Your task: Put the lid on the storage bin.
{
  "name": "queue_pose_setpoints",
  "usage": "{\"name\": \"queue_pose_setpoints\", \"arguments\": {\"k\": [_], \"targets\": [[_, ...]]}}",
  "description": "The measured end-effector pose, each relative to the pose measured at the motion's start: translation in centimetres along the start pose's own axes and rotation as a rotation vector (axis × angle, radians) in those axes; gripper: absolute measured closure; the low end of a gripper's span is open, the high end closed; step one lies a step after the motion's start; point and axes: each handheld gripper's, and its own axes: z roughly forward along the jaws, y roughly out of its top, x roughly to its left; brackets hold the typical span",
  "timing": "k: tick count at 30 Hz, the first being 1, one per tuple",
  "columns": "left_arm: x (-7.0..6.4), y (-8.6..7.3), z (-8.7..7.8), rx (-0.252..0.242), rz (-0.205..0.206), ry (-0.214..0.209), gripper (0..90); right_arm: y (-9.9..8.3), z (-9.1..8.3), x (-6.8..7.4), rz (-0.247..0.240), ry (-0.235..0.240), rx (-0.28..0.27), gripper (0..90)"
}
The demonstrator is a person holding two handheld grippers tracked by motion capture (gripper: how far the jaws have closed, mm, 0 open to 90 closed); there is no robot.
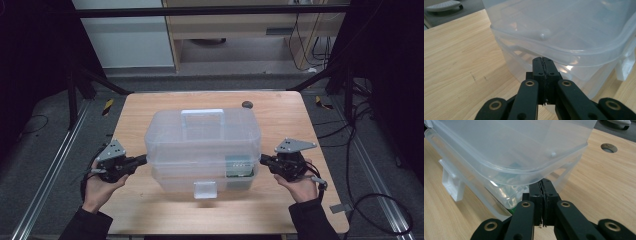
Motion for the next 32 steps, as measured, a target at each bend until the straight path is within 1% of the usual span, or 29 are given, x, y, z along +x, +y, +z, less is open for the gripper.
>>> {"name": "queue_pose_setpoints", "arguments": {"k": [1, 2, 6, 7, 8, 9, 10, 11, 13, 15, 16, 17, 18, 19, 20, 21, 22, 23, 24, 25, 26, 28, 30, 31, 32], "targets": [[0.0, -0.1, 0.0, -0.002, 0.003, 0.006, 89.5, -0.2, 0.1, 0.0, 0.002, 0.002, 0.004, 88.3], [0.1, -0.2, 0.1, -0.010, -0.008, -0.002, 89.4, -0.3, 0.1, 0.1, 0.000, 0.000, 0.011, 88.2], [0.1, -0.4, 0.3, -0.001, -0.008, -0.006, 89.1, -1.1, 0.5, 0.1, -0.009, -0.027, 0.071, 88.9], [0.1, -0.4, 0.4, 0.009, -0.002, 0.007, 88.9, -1.4, 0.5, 0.0, -0.008, -0.024, 0.066, 89.3], [0.1, -0.5, 0.5, 0.019, -0.001, 0.023, 88.7, -1.5, 0.5, -0.1, 0.010, -0.002, 0.054, 89.0], [0.2, -0.7, 0.7, 0.032, -0.002, 0.035, 88.5, -1.5, 0.4, -0.2, 0.012, -0.003, 0.054, 88.9], [0.4, -0.9, 0.9, 0.037, -0.017, 0.042, 88.2, -1.5, 0.3, -0.2, 0.001, -0.027, 0.063, 88.7], [0.7, -1.2, 1.2, 0.044, -0.032, 0.053, 87.8, -1.6, 0.2, -0.3, -0.001, -0.041, 0.066, 88.3], [1.2, -1.6, 1.6, 0.058, -0.051, 0.084, 86.7, -1.9, 0.2, -0.7, 0.009, -0.055, 0.061, 87.0], [1.8, -2.3, 2.0, 0.066, -0.083, 0.096, 84.6, -2.5, 0.3, -1.3, 0.027, -0.085, 0.068, 84.2], [2.0, -2.4, 2.1, 0.071, -0.089, 0.107, 83.5, -2.8, 0.4, -1.7, 0.037, -0.094, 0.065, 83.0], [2.2, -2.7, 2.3, 0.072, -0.102, 0.120, 82.6, -3.0, 0.5, -1.9, 0.042, -0.107, 0.068, 81.2], [2.4, -2.9, 2.5, 0.074, -0.113, 0.123, 81.2, -3.3, 0.6, -2.3, 0.050, -0.125, 0.071, 78.6], [2.6, -3.2, 2.7, 0.076, -0.120, 0.131, 78.3, -3.7, 0.7, -2.6, 0.064, -0.142, 0.069, 75.6], [2.8, -3.4, 2.9, 0.080, -0.129, 0.148, 75.5, -4.0, 0.9, -3.1, 0.076, -0.152, 0.067, 72.1], [3.0, -3.7, 3.0, 0.085, -0.139, 0.160, 72.9, -4.3, 1.0, -3.4, 0.092, -0.166, 0.076, 68.9], [3.2, -3.9, 3.2, 0.088, -0.148, 0.172, 69.5, -4.7, 1.2, -3.8, 0.104, -0.180, 0.072, 64.4], [3.4, -4.2, 3.5, 0.090, -0.158, 0.196, 66.4, -5.1, 1.3, -4.2, 0.118, -0.193, 0.071, 59.9], [3.6, -4.4, 3.6, 0.095, -0.163, 0.206, 62.1, -5.5, 1.4, -4.6, 0.138, -0.205, 0.075, 54.4], [3.8, -4.7, 3.8, 0.098, -0.172, 0.219, 58.3, -5.7, 1.5, -4.9, 0.150, -0.217, 0.077, 49.4], [3.9, -4.9, 3.9, 0.096, -0.175, 0.225, 54.6, -6.1, 1.7, -5.4, 0.155, -0.237, 0.085, 43.2], [4.2, -5.3, 4.3, 0.094, -0.181, 0.232, 50.1, -6.6, 1.8, -5.9, 0.175, -0.260, 0.083, 40.4], [4.4, -5.6, 4.6, 0.096, -0.182, 0.243, 46.5, -7.1, 1.8, -6.4, 0.192, -0.276, 0.087, 34.4], [4.5, -5.8, 4.7, 0.103, -0.190, 0.243, 45.5, -7.3, 1.9, -6.7, 0.201, -0.287, 0.089, 33.1], [4.7, -5.9, 4.8, 0.106, -0.187, 0.248, 43.4, -7.6, 1.9, -7.0, 0.210, -0.295, 0.096, 31.7]]}}
